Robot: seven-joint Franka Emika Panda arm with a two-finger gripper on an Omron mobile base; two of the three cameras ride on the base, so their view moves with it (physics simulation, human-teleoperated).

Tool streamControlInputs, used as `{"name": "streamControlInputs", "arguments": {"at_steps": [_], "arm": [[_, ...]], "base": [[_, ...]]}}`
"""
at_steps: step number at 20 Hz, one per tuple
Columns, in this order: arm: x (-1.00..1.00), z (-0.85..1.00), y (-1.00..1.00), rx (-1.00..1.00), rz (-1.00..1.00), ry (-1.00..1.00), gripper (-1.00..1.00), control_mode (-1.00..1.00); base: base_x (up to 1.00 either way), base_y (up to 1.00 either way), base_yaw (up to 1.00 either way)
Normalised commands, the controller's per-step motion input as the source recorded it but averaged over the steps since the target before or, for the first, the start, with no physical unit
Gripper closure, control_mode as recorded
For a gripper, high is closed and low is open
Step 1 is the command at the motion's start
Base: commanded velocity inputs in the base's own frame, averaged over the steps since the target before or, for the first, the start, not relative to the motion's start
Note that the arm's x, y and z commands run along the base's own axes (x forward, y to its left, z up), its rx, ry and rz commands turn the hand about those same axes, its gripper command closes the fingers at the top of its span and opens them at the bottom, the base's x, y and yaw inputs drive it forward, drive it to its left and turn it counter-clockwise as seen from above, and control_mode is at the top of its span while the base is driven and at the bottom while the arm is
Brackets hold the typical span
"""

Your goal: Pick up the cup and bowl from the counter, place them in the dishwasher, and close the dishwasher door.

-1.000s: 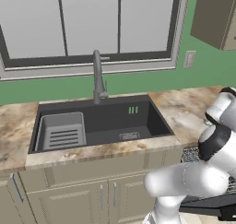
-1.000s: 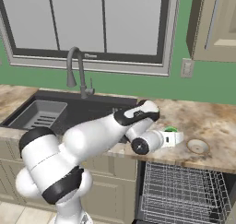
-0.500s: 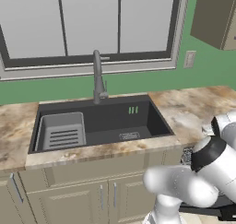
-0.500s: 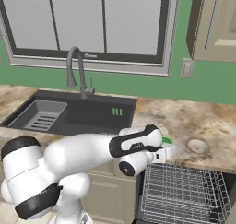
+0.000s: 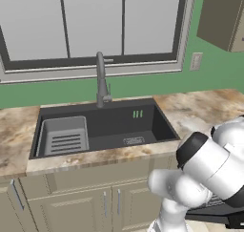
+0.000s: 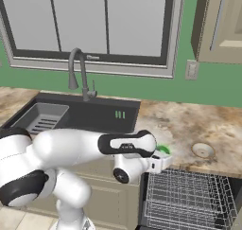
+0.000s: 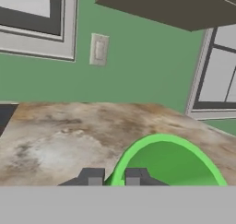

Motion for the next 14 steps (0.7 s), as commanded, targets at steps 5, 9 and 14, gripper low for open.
{"name": "streamControlInputs", "arguments": {"at_steps": [5,9,14], "arm": [[-0.45,0.28,-0.10,0.10,0.10,-0.03,1.00,-1.00],[-0.36,0.22,-0.31,0.09,0.13,-0.02,1.00,-1.00],[-0.24,0.10,-0.56,0.00,0.18,-0.02,1.00,-1.00]], "base": [[0.00,0.00,0.00],[0.00,0.00,0.00],[0.00,0.00,0.00]]}}
